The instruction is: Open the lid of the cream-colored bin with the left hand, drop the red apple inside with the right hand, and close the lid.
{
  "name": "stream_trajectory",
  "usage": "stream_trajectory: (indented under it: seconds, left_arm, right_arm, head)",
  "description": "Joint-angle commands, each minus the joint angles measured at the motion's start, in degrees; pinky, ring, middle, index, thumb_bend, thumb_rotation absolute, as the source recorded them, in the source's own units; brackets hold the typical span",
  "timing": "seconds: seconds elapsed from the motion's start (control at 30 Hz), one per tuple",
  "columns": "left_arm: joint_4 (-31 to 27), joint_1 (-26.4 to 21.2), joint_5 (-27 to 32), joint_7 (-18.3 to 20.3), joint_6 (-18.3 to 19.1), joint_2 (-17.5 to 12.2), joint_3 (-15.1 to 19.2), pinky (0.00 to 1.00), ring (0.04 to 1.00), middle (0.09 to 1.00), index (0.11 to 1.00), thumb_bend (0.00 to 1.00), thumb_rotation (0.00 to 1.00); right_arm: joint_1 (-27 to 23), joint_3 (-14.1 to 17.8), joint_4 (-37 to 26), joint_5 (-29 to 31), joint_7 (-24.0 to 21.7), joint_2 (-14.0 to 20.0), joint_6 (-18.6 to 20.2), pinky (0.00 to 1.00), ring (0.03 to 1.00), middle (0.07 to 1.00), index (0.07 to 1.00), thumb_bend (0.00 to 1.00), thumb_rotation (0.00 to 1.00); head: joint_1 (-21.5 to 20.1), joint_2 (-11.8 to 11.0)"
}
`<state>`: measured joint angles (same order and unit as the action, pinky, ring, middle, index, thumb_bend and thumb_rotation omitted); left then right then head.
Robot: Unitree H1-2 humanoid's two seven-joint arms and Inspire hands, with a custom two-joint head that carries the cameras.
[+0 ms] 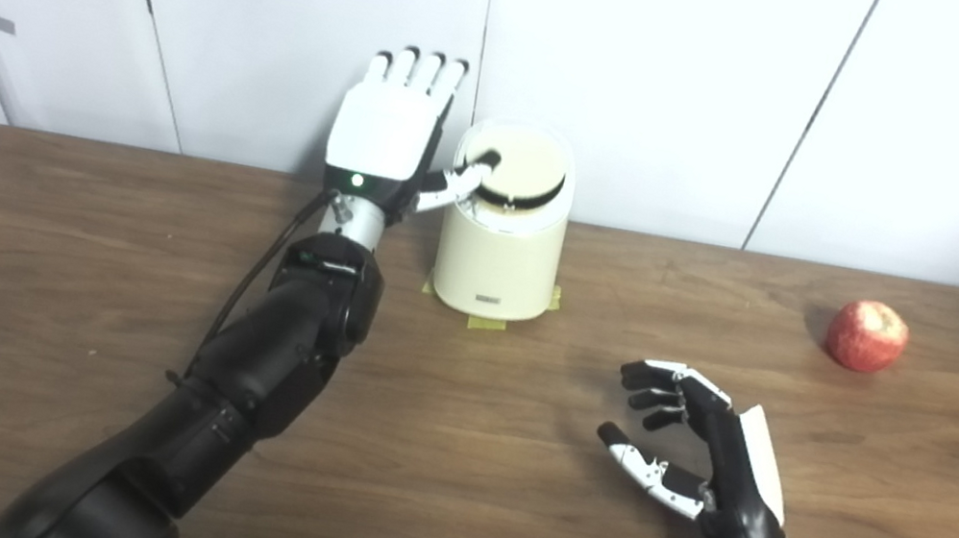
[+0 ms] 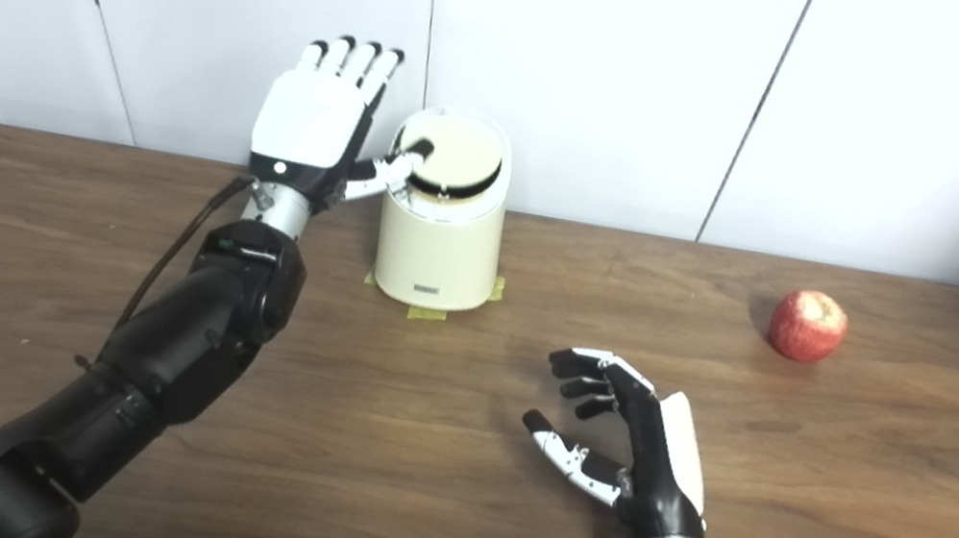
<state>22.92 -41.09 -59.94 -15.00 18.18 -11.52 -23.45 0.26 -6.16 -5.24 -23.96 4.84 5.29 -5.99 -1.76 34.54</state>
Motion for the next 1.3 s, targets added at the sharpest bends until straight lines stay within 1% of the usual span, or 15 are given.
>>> stream_trajectory:
  seconds: [0.0, 0.33, 0.43, 0.5, 0.57, 0.63, 0.7, 0.77, 0.83, 0.97, 1.07, 1.1, 1.17, 1.23, 1.27]
  left_arm:
    - [-3.88, -2.54, 1.17, -0.33, 0.5, -0.17, 1.79, 1.0, 1.0, 0.997, 0.991, 0.51, 1.0]
    - [-10.93, 0.61, 5.53, 0.82, -0.6, -0.63, 5.99, 1.0, 0.994, 0.98, 0.984, 0.57, 1.0]
    - [-14.16, 3.43, 8.68, 1.01, -2.39, -0.54, 7.69, 0.98, 0.959, 0.943, 0.934, 0.55, 1.0]
    - [-17.78, 6.3, 11.92, 1.77, -4.19, -0.54, 9.14, 0.91, 0.924, 0.912, 0.893, 0.5, 1.0]
    - [-21.34, 9.42, 16.81, 2.17, -6.89, -0.06, 11.25, 0.81, 0.862, 0.856, 0.837, 0.4, 1.0]
    - [-25.1, 13.39, 26.72, 2.82, -11.42, 1.62, 15.09, 0.68, 0.773, 0.784, 0.772, 0.31, 0.99]
    - [-27.16, 17.05, 34.62, 2.63, -17.22, 3.0, 18.03, 0.62, 0.711, 0.723, 0.716, 0.24, 0.96]
    - [-28.75, 20.99, 42.21, 3.17, -22.76, 4.56, 20.4, 0.62, 0.708, 0.713, 0.702, 0.2, 0.89]
    - [-29.81, 23.93, 46.18, 3.89, -26.34, 5.08, 21.59, 0.62, 0.718, 0.723, 0.707, 0.19, 0.85]
    - [-33.09, 30.54, 50.77, 5.65, -30.09, 5.07, 22.96, 0.66, 0.747, 0.752, 0.731, 0.19, 0.82]
    - [-35.25, 35.08, 52.57, 6.79, -31.29, 5.17, 23.59, 0.7, 0.755, 0.76, 0.737, 0.18, 0.79]
    - [-35.8, 36.59, 52.87, 7.14, -31.7, 5.15, 23.76, 0.71, 0.757, 0.761, 0.737, 0.19, 0.79]
    - [-36.07, 38.77, 53.32, 7.59, -33.06, 5.21, 24.15, 0.7, 0.758, 0.761, 0.739, 0.19, 0.79]
    - [-35.7, 40.61, 53.93, 7.6, -34.41, 5.42, 24.67, 0.69, 0.752, 0.758, 0.738, 0.19, 0.77]
    - [-35.69, 41.49, 54.16, 7.6, -34.5, 5.56, 24.96, 0.68, 0.751, 0.758, 0.739, 0.19, 0.77]
  right_arm:
    - [-0.4, -0.62, 0.57, 0.31, 0.21, -0.96, -0.43, 0.51, 0.612, 0.652, 0.644, 0.28, 0.14]
    - [-0.41, -0.54, 0.62, 1.03, -0.15, -1.08, 0.04, 0.52, 0.615, 0.654, 0.647, 0.29, 0.14]
    - [-0.51, -0.64, 1.05, 0.58, 0.4, -0.76, -0.92, 0.51, 0.61, 0.65, 0.644, 0.29, 0.14]
    - [-0.48, -0.61, 0.86, 0.21, 0.56, -0.61, -0.75, 0.51, 0.612, 0.651, 0.645, 0.28, 0.17]
    - [-0.41, -0.59, 0.47, -0.02, 0.55, -0.53, -0.55, 0.52, 0.617, 0.656, 0.648, 0.28, 0.2]
    - [-0.3, -0.51, -0.38, -0.05, 0.5, -0.61, -0.31, 0.52, 0.617, 0.655, 0.648, 0.28, 0.21]
    - [-0.24, -0.29, -1.21, 0.24, 0.57, -0.84, -0.17, 0.51, 0.613, 0.652, 0.648, 0.28, 0.21]
    - [-0.33, 0.13, -2.0, 0.91, 0.8, -1.11, -0.32, 0.51, 0.61, 0.65, 0.644, 0.28, 0.18]
    - [-0.53, 0.47, -2.57, 1.21, 0.87, -1.17, -0.51, 0.51, 0.607, 0.649, 0.643, 0.28, 0.17]
    - [-1.13, 0.8, -4.91, -0.46, 1.01, -0.79, -0.01, 0.49, 0.597, 0.643, 0.641, 0.26, 0.22]
    - [-2.09, 0.94, -7.41, -4.57, 1.53, 0.47, -0.14, 0.45, 0.573, 0.639, 0.647, 0.26, 0.28]
    - [-2.83, 1.18, -8.37, -6.0, 1.47, 1.33, -0.29, 0.43, 0.558, 0.645, 0.655, 0.28, 0.28]
    - [-4.53, 1.91, -10.12, -7.5, 0.58, 3.05, 0.15, 0.46, 0.601, 0.676, 0.675, 0.35, 0.29]
    - [-7.13, 2.68, -11.64, -9.42, -1.33, 6.14, 1.05, 0.47, 0.626, 0.733, 0.719, 0.49, 0.35]
    - [-8.6, 3.05, -12.2, -10.61, -2.58, 7.85, 1.87, 0.51, 0.659, 0.754, 0.737, 0.56, 0.38]
  head:
    - [-0.09, 0.03]
    - [0.01, -0.02]
    - [-0.11, -0.34]
    - [0.0, -0.25]
    - [-0.05, -0.14]
    - [0.02, -0.08]
    - [0.07, -0.19]
    - [0.09, -0.41]
    - [0.18, -0.46]
    - [0.19, -0.77]
    - [0.11, -0.74]
    - [0.09, -0.73]
    - [0.02, -0.81]
    - [-0.17, -0.87]
    - [-0.2, -0.86]
